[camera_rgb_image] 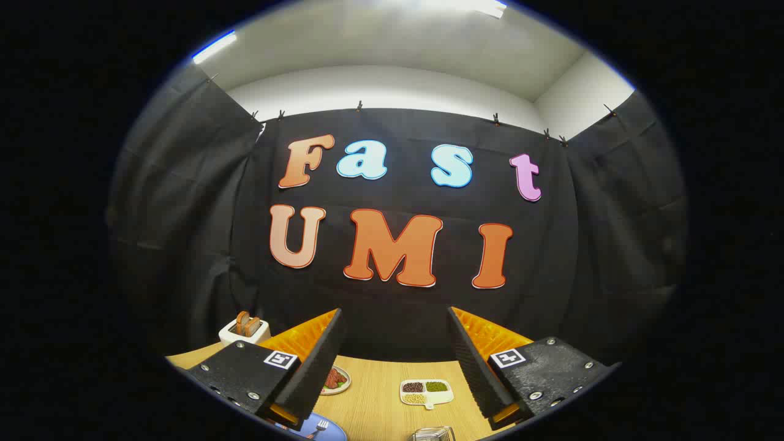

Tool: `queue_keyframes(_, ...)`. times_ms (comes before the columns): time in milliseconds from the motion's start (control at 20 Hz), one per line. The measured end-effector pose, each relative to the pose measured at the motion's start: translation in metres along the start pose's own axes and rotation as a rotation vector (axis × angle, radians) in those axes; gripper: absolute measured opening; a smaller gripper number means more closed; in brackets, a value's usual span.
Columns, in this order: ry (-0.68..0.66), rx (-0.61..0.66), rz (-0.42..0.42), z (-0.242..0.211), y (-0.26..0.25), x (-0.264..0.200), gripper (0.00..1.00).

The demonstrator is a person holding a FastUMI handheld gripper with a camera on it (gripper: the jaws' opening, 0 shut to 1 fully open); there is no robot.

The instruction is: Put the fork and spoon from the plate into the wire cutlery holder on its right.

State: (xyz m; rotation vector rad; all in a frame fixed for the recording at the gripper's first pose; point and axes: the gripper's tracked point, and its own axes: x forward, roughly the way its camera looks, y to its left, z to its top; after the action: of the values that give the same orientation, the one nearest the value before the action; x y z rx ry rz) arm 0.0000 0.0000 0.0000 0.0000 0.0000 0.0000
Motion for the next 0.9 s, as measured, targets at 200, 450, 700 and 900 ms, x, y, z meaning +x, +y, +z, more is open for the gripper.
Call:
queue_keyframes(200, -0.002, 0.000, -0.009, 0.000, 0.000, 0.006, 0.98)
queue_keyframes(450, 0.022, -0.005, 0.002, -0.012, 0.007, 0.009, 0.98)
queue_keyframes(700, 0.052, -0.020, 0.017, -0.026, 0.016, 0.007, 0.98)
queue_keyframes(900, 0.106, -0.011, 0.035, -0.050, 0.026, -0.001, 0.98)
